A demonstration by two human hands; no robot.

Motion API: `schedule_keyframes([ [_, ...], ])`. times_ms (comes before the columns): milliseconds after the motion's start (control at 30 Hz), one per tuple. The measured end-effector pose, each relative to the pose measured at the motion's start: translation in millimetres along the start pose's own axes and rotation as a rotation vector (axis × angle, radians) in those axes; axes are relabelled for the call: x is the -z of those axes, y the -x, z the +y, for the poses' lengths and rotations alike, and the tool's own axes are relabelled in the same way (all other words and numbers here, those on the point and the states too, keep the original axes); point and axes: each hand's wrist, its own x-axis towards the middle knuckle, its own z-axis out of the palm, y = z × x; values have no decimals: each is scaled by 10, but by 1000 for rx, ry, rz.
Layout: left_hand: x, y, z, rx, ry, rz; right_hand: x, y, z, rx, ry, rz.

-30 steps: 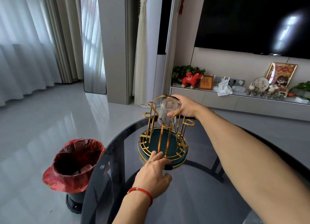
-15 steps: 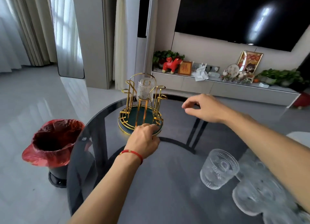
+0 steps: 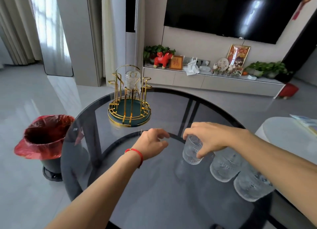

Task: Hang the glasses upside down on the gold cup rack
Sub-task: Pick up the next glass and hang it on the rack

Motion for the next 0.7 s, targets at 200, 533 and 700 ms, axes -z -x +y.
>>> schedule_keyframes([
  [200,61,31,107,296,551,-126,96,-52,-34,13,-604,315],
  [533,261,-116,46,170,566,196,78,-471,-549,27,-278,492],
  [700,383,-139,-8,-19,464,278,195,-733,-656,44,-405,502],
])
